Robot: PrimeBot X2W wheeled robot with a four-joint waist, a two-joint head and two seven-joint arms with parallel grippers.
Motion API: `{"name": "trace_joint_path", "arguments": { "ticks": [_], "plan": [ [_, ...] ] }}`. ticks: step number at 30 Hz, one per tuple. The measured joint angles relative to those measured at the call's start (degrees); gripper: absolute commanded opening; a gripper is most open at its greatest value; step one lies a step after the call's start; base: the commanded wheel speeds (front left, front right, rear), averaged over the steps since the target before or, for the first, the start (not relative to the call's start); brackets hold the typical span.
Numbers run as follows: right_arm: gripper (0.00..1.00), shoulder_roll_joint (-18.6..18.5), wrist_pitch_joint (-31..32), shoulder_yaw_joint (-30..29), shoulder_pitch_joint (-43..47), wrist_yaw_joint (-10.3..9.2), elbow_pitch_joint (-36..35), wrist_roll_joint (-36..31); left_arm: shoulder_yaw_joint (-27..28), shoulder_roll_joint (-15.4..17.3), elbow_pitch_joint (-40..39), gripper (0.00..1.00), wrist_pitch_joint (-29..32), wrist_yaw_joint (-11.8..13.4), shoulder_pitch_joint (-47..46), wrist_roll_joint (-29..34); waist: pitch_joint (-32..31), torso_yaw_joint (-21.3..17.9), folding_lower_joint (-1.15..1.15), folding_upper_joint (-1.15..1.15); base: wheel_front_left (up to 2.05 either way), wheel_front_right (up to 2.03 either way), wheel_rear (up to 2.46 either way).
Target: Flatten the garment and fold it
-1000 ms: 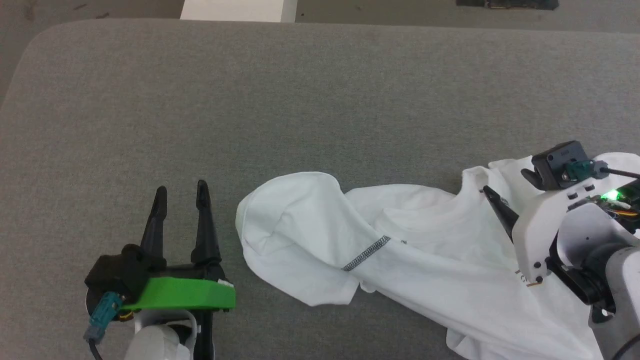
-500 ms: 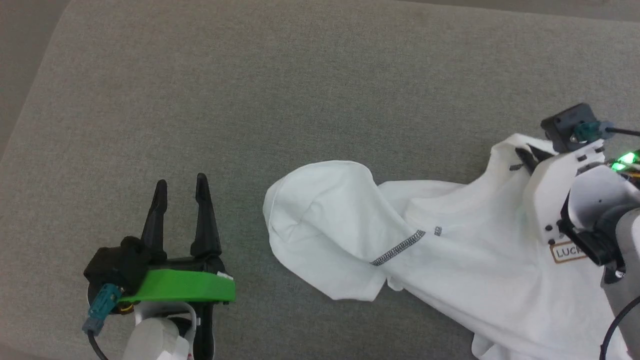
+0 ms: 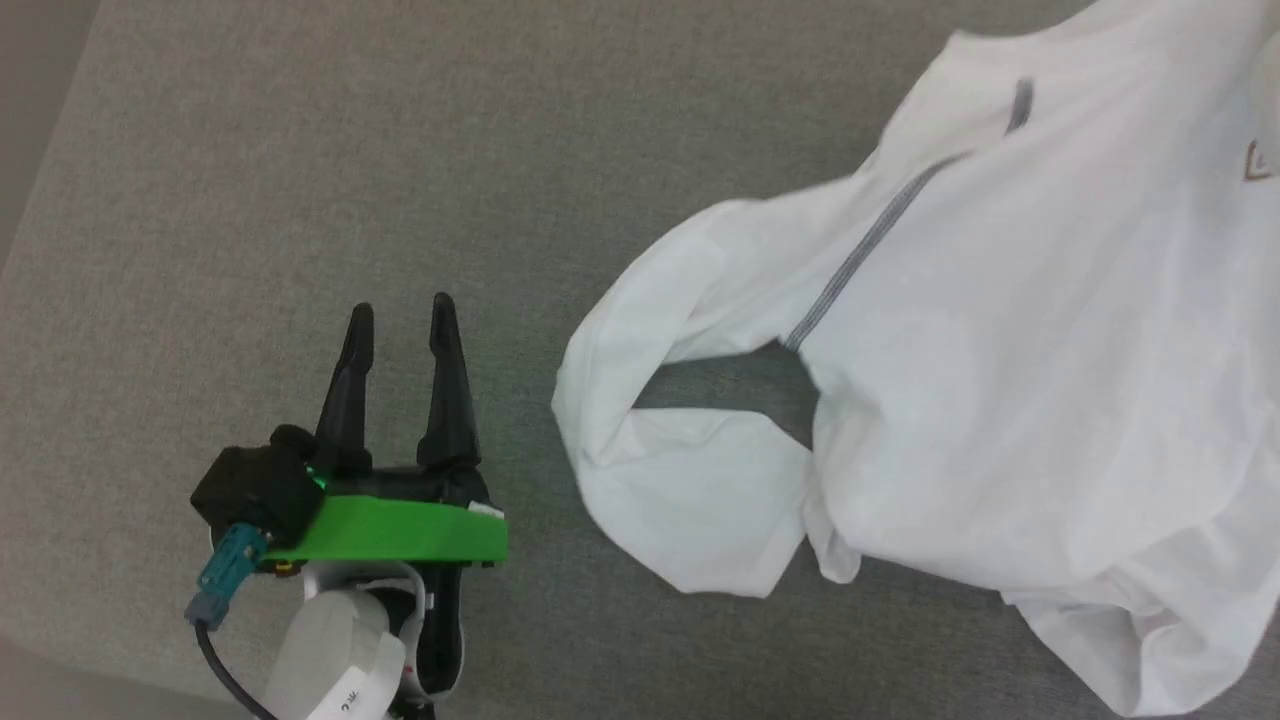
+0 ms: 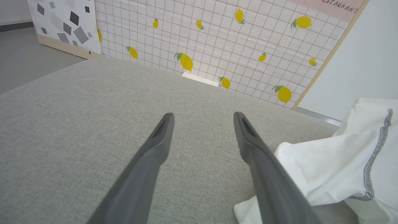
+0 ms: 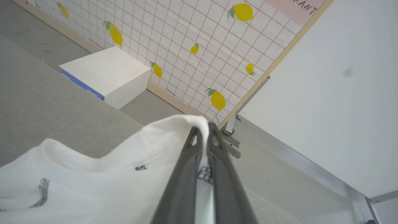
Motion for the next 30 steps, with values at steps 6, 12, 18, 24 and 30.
{"name": "trace_joint_path", "arguments": {
  "ticks": [6, 12, 18, 24, 30],
  "plan": [
    [0.98, 2.7, -4.6, -1.8, -3.1, 0.00, 12.5, -5.0, -2.0, 0.0, 0.2, 1.00, 0.0, 0.6, -1.4, -0.8, 3.1, 1.9, 0.00, 0.00, 0.00, 0.00, 0.00],
    [1.00, 6.2, -7.8, -0.6, -3.1, 0.00, 18.7, -5.3, -3.0, 0.0, 0.9, 1.00, 0.0, 1.0, -2.4, -0.8, 4.6, 2.7, 0.01, 0.00, 0.00, 0.00, 0.00],
    [1.00, 7.8, -7.1, 4.4, -2.1, 0.00, 14.5, 3.3, -1.5, 0.0, 1.7, 1.00, 0.0, 1.0, -2.4, -0.1, 2.9, 1.7, 0.01, 0.00, 0.00, 0.00, 0.00],
    [1.00, 6.2, 1.6, 7.7, 9.3, 0.00, -1.0, 13.1, -0.6, 0.0, 1.9, 1.00, 0.0, 1.0, 0.1, 0.5, -1.3, -0.2, 0.01, 0.00, 0.00, 0.00, 0.00],
    [1.00, 3.7, 14.2, 6.2, 28.2, -0.01, -19.5, 18.4, 0.7, 0.0, 1.9, 1.00, 0.0, 0.7, 3.2, 1.2, -6.0, -2.2, 0.00, 0.00, 0.00, 0.00, 0.00]
  ]
}}
